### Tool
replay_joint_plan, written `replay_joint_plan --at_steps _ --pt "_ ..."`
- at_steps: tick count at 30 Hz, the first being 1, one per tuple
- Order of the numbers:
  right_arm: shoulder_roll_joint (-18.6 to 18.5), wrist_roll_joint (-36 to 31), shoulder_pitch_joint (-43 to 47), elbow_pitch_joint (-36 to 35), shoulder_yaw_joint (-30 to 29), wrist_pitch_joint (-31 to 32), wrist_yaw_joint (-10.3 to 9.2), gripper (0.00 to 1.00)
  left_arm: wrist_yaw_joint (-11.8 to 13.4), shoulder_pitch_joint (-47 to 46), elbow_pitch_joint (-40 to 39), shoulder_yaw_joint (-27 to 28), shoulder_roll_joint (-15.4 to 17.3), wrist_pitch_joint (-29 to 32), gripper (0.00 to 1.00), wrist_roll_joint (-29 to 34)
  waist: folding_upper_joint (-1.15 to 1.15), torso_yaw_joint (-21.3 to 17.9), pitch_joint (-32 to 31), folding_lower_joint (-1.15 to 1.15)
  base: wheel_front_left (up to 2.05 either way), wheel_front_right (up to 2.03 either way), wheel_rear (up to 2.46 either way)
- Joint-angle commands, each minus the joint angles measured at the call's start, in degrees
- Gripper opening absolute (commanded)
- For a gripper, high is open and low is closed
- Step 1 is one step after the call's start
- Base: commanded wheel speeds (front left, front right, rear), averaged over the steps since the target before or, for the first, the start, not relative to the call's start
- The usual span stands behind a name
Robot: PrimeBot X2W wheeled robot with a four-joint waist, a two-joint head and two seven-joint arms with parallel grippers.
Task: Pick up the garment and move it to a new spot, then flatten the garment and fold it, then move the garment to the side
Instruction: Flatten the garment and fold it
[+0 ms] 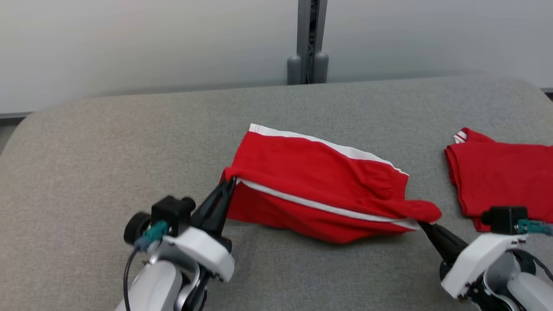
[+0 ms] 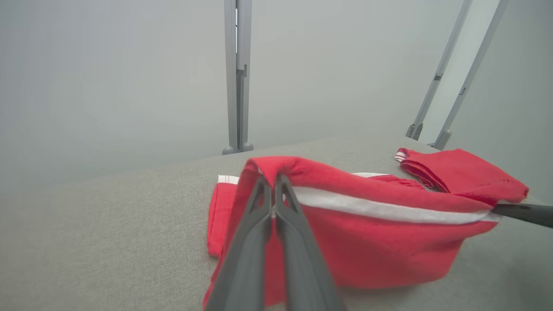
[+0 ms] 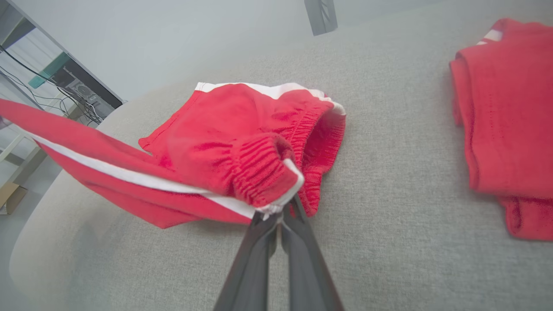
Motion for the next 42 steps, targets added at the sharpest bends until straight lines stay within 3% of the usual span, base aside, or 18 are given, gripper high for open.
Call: replay_joint_plan --at_steps 1,11,20,42 --pt "0.27 -0.56 -1.12 0.55 -0.39 -0.52 0.01 0.00 0.23 -1.86 0.94 0.25 0.04 -0.19 0.00 0.23 0.00 -0.63 1.19 0.00 0.00 0.00 0.00" --pt "7.89 -2.10 -12.31 9.36 -0.18 -1.48 0.01 0.00 0.65 -19.60 19.07 1.41 -3.01 -2.21 0.00 -0.22 0.00 -4.85 6.42 0.00 0.00 0.00 0.00" --pt "10.94 -0.80 -19.75 15.09 -0.51 -3.50 0.00 0.00 1.05 -31.47 31.79 3.28 -3.95 -4.44 0.00 -0.98 0.00 -6.40 11.68 0.00 0.00 0.00 0.00" --pt "15.56 3.82 -29.81 25.83 2.68 -8.19 0.00 0.00 1.28 -40.74 42.47 3.64 -4.75 -5.14 0.00 1.25 0.00 -7.58 18.57 0.00 0.00 0.00 0.00"
